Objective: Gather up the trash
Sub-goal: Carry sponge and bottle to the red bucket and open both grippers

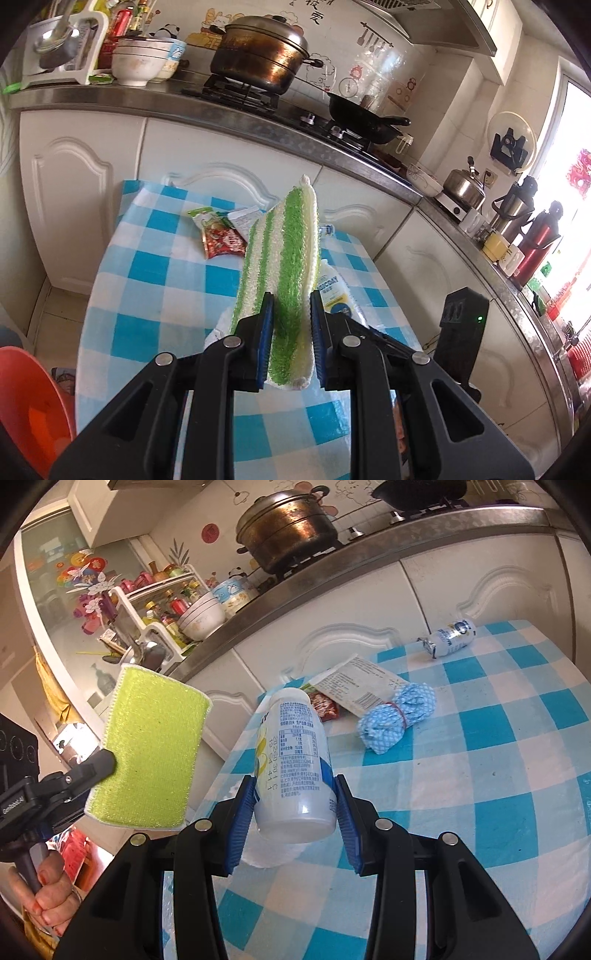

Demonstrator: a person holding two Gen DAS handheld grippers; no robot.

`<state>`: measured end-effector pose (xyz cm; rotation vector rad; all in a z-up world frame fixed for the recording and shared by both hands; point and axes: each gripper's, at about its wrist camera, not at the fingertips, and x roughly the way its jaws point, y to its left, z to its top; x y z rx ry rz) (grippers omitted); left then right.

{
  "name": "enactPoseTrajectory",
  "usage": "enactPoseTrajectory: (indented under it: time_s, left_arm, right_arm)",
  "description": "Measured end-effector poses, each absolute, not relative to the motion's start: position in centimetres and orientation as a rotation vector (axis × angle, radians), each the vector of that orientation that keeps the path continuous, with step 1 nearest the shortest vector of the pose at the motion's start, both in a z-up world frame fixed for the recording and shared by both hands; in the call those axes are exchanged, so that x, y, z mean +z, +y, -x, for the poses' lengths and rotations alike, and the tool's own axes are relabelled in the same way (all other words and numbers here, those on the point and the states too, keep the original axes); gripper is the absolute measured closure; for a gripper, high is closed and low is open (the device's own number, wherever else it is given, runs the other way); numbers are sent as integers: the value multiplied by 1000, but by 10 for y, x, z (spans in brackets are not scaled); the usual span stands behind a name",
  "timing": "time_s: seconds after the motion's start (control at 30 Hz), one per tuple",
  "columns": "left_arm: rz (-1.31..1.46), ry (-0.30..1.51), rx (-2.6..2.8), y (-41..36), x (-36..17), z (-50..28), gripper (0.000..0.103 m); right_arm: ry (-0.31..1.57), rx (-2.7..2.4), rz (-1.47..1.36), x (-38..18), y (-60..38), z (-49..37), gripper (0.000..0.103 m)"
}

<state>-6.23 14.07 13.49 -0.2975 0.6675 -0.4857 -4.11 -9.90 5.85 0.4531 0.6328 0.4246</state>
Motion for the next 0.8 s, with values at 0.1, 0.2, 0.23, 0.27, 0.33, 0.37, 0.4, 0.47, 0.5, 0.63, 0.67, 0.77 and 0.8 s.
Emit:
enactPoseTrajectory:
  time_s: [0.1,0.2,0.23,0.27,0.33,0.37,0.4,0.47,0.5,0.63,0.67,0.77,0.8]
  left_arm:
    - [301,668,-424,170,128,75,82]
    - [311,670,-358,203,120,89,82]
    - [315,674,-339,213,117,93,82]
    - [322,681,-315,226,113,98,82]
    - [339,697,-269,250,104,107,82]
    - [350,707,-240,263,97,111,82]
    - [357,716,-212,275,91,115,82]
    - [384,737,-159,300,76,121,82]
    - [401,750,-131,312,68,123,82]
    - [463,795,-41,356,34,128,82]
    - [476,806,-26,364,27,129,82]
    - [506,839,18,384,4,128,81]
    - [516,850,26,389,-3,128,81]
  right_arm:
    - [633,475,-412,68,-73,48,59]
    - [636,533,-379,75,-45,57,59]
    - [641,552,-366,78,-35,59,59]
    - [647,573,-359,79,-25,61,59]
    - [668,623,-344,81,-5,63,59]
    - [681,644,-332,81,7,65,59]
    - [692,664,-319,80,18,66,59]
    - [722,704,-287,78,42,67,59]
    - [740,725,-270,77,56,68,59]
    - [800,798,-206,70,104,69,59]
    - [816,814,-197,69,114,68,59]
    - [866,866,-171,62,146,65,59]
    - [883,877,-157,59,156,65,59]
